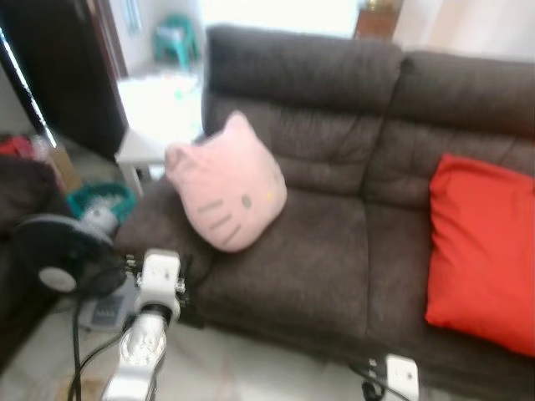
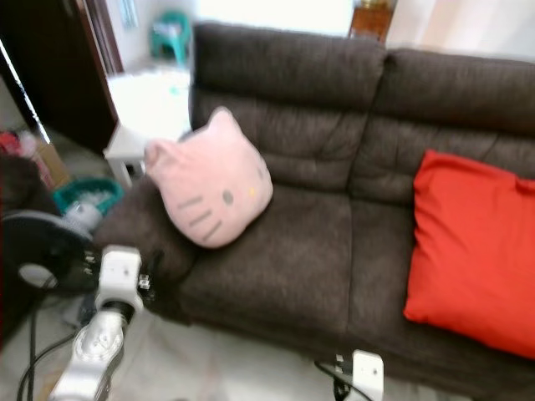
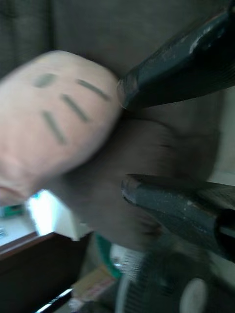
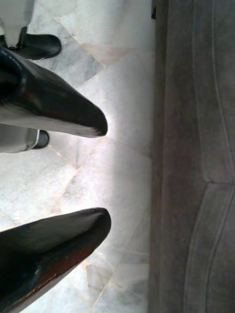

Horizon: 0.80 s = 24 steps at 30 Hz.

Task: Move the pillow to the sofa from floor

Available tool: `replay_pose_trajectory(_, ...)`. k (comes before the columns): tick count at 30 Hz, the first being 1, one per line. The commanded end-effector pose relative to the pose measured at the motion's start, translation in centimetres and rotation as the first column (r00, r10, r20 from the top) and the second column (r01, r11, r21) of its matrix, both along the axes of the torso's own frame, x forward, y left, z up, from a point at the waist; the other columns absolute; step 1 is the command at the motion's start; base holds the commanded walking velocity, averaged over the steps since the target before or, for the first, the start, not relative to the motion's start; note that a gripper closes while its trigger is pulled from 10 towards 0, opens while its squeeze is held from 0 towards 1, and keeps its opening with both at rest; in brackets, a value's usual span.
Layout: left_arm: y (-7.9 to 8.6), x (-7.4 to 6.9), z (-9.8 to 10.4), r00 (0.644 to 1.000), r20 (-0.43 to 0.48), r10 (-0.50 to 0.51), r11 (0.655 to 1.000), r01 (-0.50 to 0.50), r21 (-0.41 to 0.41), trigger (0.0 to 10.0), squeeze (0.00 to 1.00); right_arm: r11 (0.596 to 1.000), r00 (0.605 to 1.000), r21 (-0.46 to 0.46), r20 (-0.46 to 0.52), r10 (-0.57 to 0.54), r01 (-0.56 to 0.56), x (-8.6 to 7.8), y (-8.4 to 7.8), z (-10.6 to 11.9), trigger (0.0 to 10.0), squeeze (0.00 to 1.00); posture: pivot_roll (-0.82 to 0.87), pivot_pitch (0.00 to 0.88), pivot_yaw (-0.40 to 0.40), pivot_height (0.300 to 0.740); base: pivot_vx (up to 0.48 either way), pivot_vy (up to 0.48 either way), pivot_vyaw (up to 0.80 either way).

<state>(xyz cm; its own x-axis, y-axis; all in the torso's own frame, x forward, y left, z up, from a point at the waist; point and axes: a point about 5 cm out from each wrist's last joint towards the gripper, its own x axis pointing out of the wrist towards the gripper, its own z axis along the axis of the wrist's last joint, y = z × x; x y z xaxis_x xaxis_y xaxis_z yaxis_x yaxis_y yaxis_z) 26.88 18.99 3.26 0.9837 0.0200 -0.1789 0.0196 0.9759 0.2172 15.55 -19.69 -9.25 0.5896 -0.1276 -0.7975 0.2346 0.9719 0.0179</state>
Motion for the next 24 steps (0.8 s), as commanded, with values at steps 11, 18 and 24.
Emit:
replay_pose_trajectory(11, 3.8, -7.5, -9.7, 0.817, -0.565, 0.115, 0.993, -0.088, 0.075, 10.0, 0.00, 1.000, 1.000, 0.002, 0.005, 0.002, -0.002, 0.4, 0.2, 0.1, 10.0, 0.00, 0.17, 0.000, -0.075, 0.740, 0.000, 0.000, 0.00)
replay_pose_trajectory(18, 3.6, -9.0, -10.8, 0.771, -0.629, 0.097, 0.994, -0.049, 0.093, 10.0, 0.00, 1.000, 1.000, 0.016, 0.000, 0.005, -0.005, 0.3, 0.6, 0.0, 10.0, 0.00, 0.16, 0.000, -0.061, 0.740, 0.000, 0.000, 0.00)
replay_pose_trajectory(24, 3.2, -8.2, -10.5, 0.785, -0.614, 0.082, 0.995, -0.027, 0.098, 10.0, 0.00, 1.000, 1.000, 0.011, -0.003, 0.004, -0.004, 0.3, 0.7, 0.0, 10.0, 0.00, 0.16, 0.000, -0.057, 0.740, 0.000, 0.000, 0.00)
